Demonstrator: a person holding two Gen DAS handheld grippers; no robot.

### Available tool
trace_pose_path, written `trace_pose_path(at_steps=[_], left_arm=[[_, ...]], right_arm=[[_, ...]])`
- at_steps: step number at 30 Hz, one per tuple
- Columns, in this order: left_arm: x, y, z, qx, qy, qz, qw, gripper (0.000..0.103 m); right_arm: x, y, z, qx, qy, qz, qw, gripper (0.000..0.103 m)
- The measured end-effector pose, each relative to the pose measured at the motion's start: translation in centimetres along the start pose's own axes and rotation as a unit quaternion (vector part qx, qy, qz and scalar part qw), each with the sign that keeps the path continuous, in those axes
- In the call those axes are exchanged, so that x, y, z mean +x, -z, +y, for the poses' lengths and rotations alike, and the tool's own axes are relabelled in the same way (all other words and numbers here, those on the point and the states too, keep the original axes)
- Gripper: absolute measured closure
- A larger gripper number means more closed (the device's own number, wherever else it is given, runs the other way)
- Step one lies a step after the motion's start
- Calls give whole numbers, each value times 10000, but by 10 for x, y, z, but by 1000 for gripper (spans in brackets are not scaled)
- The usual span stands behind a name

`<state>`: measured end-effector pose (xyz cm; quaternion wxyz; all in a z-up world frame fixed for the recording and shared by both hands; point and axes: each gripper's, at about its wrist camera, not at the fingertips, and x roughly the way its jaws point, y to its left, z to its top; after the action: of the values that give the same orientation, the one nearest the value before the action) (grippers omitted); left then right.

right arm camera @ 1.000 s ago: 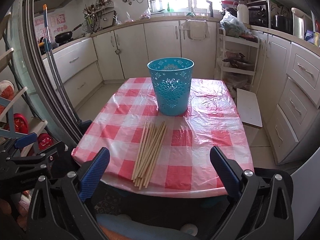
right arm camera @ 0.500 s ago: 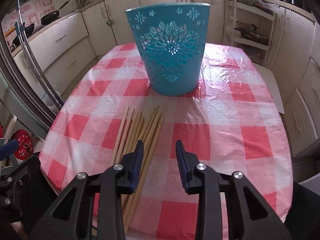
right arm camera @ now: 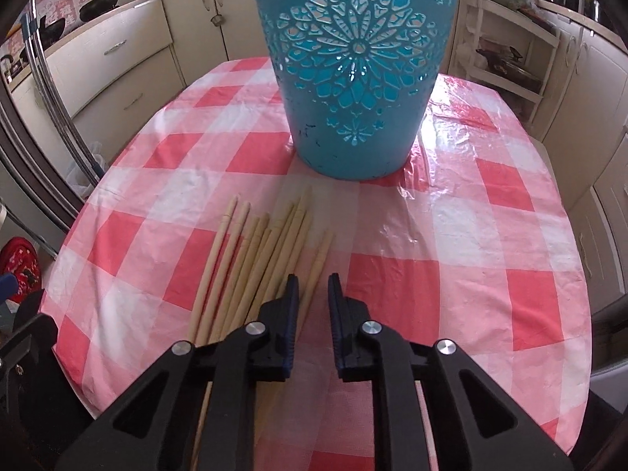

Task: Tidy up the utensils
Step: 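Close the left gripper on one chopstick while the right gripper straddles another chopstick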

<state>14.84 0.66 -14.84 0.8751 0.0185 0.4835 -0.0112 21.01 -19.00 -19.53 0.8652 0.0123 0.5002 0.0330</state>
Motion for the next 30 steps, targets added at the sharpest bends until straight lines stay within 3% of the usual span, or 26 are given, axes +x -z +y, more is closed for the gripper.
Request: trace_pose_path(at_steps=[4, 12, 22, 30], left_arm=[[9, -5, -9, 103, 25, 26, 9999, 7], [37, -21, -39, 328, 185, 175, 9991, 7], [68, -37, -58, 260, 228, 304, 9989, 7], [85, -48, -67, 271, 221, 322, 9989, 16]], right_arm=[[-1, 0, -5, -219, 49, 6, 9997, 96], [-2, 1, -13, -524, 194, -21, 9984, 96], [-2, 4, -34, -61, -187, -196, 9996, 96], [-2, 5, -42, 160, -387, -276, 9987, 96]])
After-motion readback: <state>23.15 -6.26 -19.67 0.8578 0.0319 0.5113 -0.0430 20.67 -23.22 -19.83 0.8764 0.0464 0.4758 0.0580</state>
